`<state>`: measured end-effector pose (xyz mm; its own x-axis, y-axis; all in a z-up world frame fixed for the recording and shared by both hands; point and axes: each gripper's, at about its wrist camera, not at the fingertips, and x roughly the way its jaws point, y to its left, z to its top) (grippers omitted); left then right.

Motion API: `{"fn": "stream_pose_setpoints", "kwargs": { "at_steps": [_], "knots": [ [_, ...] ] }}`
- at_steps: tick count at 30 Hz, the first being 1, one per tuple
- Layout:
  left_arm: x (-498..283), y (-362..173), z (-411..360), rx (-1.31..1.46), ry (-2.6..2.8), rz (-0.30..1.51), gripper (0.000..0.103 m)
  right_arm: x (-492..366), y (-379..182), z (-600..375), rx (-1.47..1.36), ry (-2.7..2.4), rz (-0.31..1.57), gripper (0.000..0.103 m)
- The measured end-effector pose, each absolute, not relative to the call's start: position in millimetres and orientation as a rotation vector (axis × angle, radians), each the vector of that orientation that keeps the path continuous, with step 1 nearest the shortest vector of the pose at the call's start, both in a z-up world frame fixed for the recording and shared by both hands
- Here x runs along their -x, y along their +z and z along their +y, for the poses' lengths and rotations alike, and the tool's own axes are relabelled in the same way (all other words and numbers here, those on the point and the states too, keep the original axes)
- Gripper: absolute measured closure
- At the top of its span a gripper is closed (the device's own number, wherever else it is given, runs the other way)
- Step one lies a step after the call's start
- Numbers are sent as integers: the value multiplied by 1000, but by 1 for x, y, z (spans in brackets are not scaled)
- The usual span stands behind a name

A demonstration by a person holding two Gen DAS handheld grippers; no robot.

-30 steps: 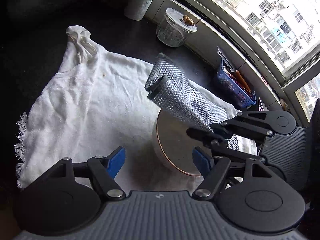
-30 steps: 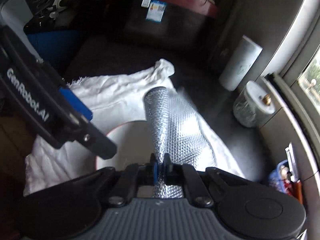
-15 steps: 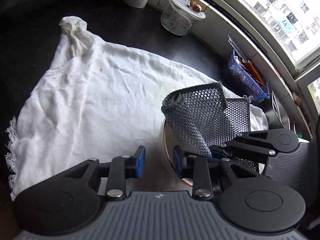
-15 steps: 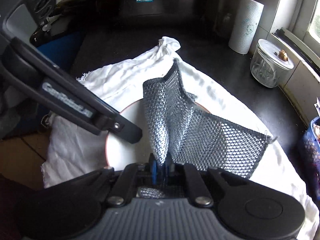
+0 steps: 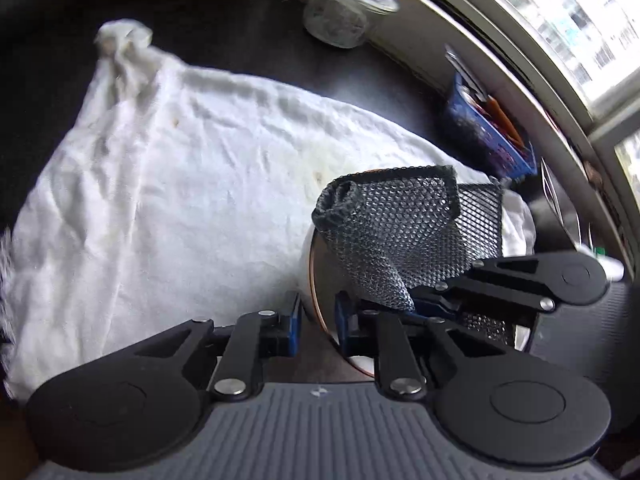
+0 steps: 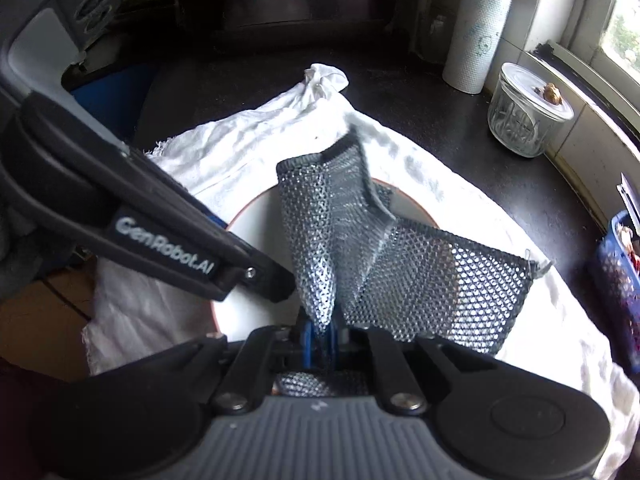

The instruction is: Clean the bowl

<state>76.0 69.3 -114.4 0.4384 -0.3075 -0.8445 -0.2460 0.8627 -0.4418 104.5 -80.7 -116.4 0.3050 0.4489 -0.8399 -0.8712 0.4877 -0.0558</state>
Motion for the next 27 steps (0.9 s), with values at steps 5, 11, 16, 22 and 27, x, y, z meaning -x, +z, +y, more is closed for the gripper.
{"fn": "stream_pose_setpoints", "kwargs": {
  "at_steps": [5,11,16,22,27],
  "knots": [
    [-70,-121,81,801,54,1173,88,-115,-117,-73,602,922,929,94],
    [-48,-135,88,1107,165,1206,90,-119,-118,-65,523,947,1058,92],
    [-51,-130,78,972,128,1237,89,-113,-117,-64,554,980,1060,93],
    [-70,-96,46,384,41,1179,86,-106,-111,-66,676,977,962,95],
    [-77,-87,51,193,-22,1117,87,-104,-107,-66,844,962,865,95]
  ]
}}
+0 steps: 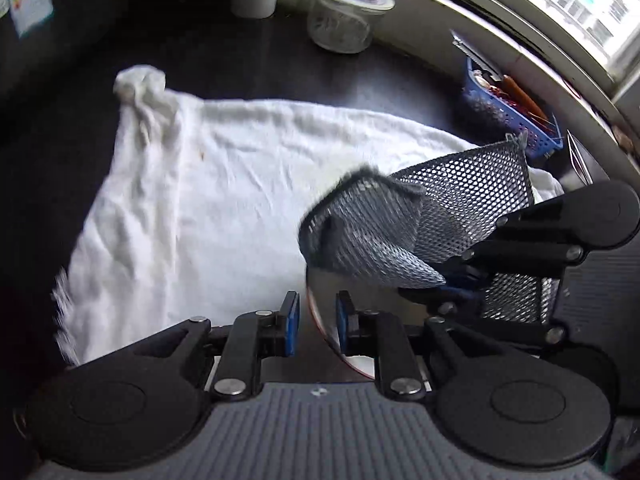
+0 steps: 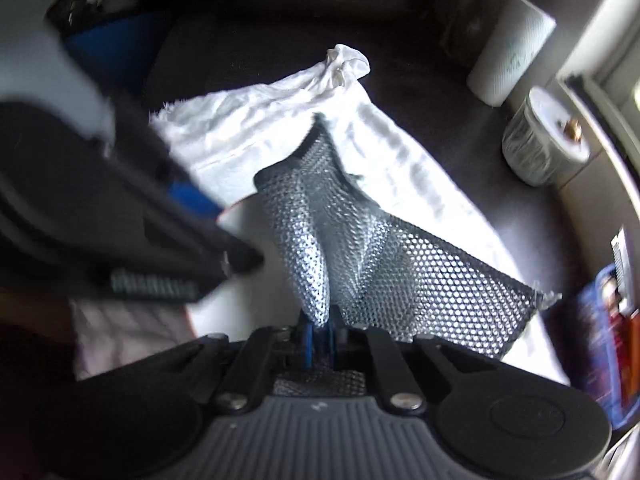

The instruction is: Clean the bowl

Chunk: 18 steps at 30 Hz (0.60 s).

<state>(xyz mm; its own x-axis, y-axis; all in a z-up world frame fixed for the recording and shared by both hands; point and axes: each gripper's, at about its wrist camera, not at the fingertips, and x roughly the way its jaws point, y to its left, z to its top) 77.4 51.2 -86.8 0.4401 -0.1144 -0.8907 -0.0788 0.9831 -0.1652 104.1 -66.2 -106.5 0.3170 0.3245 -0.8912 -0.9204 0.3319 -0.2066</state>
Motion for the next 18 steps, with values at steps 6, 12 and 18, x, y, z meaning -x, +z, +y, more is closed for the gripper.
{"fn": "stream_pose_setpoints", "kwargs": {
  "at_steps": [6,12,18],
  "knots": [
    [-73,-87,42,98,-75,1071,94,-98,-120,-57,985,968,827,96],
    [-72,-92,64,355,-33,1109,94,-112,-122,-54,863,989,938,95],
    [-63,-106,88,715,57,1165,93,-123,-119,-62,611,1016,1095,93]
  ]
}}
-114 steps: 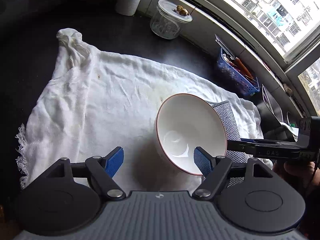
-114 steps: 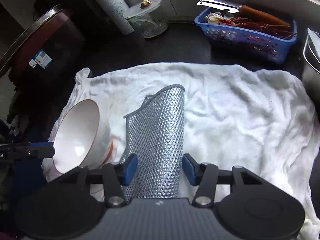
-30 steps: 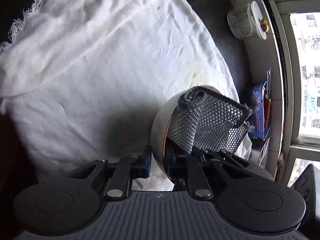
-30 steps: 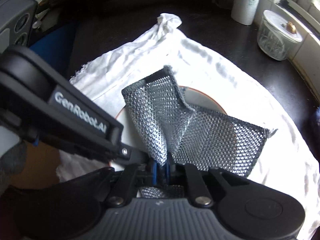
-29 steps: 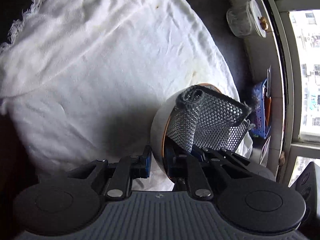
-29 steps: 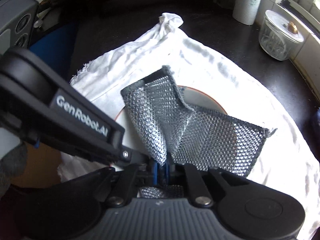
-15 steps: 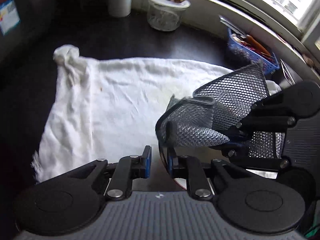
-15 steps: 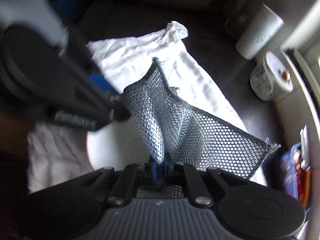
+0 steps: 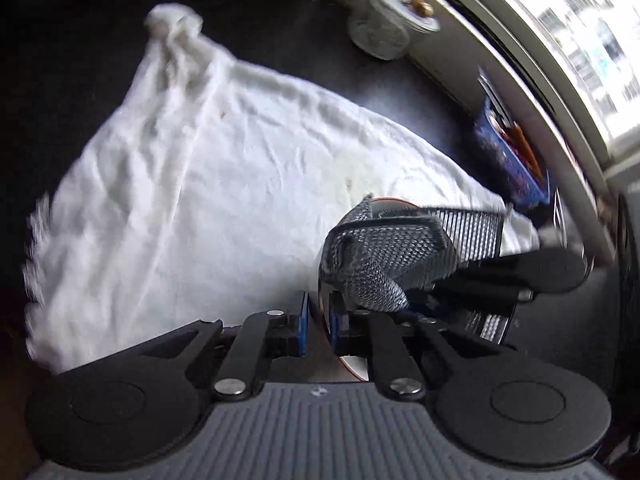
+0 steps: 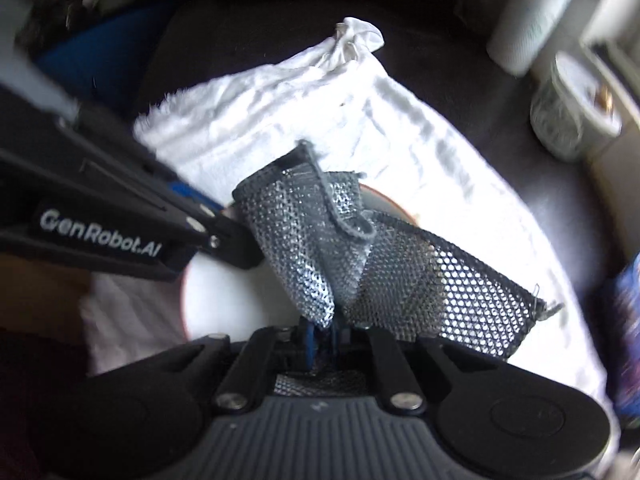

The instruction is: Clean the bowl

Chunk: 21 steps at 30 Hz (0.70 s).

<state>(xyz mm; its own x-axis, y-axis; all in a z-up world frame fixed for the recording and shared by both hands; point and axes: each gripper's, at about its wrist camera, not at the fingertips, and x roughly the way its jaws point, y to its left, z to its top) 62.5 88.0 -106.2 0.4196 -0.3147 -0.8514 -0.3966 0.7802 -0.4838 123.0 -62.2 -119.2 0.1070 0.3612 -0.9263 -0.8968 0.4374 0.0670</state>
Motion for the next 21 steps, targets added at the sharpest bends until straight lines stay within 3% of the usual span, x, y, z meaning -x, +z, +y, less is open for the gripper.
{"fn": "stream_pose_setpoints", "kwargs": {
  "at_steps": [8,12,17,21],
  "knots": [
    [-36,-132,98,1130,138,1261,92,-122,-119,-75,382,1025,1227,93],
    [-45,-120,87,934,72,1257,90,-114,-117,-74,480,1048,1177,93],
    [-73,-89,58,326,-6,1158,90,-104,-101,-70,751,1005,975,94],
    [-87,-90,61,249,-83,1161,90,-105,-107,-62,894,1017,910,95]
  ]
}}
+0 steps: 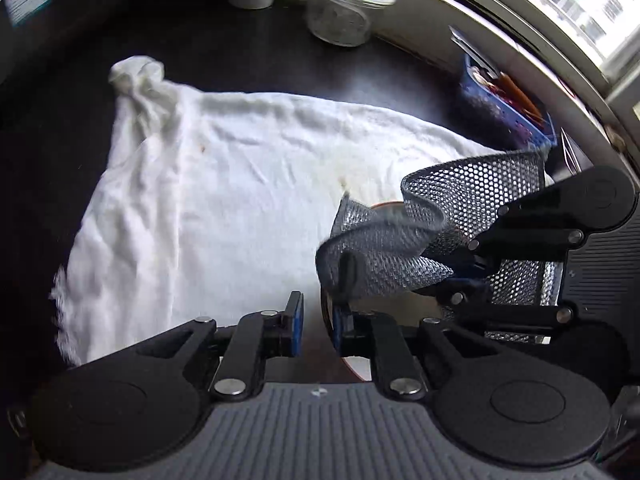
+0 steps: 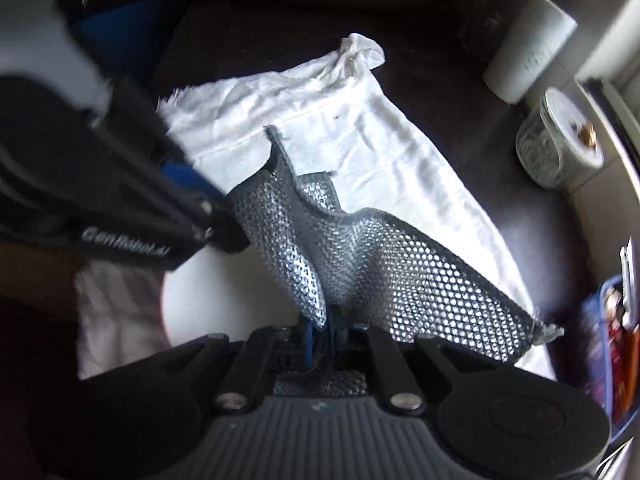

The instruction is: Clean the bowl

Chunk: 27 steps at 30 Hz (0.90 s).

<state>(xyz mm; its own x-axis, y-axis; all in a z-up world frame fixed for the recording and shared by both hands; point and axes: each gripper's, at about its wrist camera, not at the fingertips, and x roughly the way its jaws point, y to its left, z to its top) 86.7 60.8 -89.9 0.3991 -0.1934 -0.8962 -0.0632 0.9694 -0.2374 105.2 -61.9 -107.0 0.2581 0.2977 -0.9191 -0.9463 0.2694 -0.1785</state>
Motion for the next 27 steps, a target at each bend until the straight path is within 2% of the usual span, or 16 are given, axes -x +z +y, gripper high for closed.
{"fn": "stream_pose_setpoints", "kwargs": {
  "at_steps": [6,14,20,23,26,27],
  "knots": [
    [-77,-102,72,455,-75,1186,94,-109,-116,-59,906,1026,938,95],
    [-47,-122,98,991,143,1192,91,-127,-117,-67,519,968,1111,92],
    [-33,-140,95,1251,183,1237,92,-122,-124,-65,443,1010,1158,96],
    [-40,-133,90,1150,132,1243,92,-121,-122,-68,472,1002,1142,97],
    [-52,-118,78,908,77,1246,90,-120,-117,-72,524,991,1110,97],
    [-58,-108,71,753,62,1231,89,-119,-113,-73,562,984,1081,97]
  ]
}}
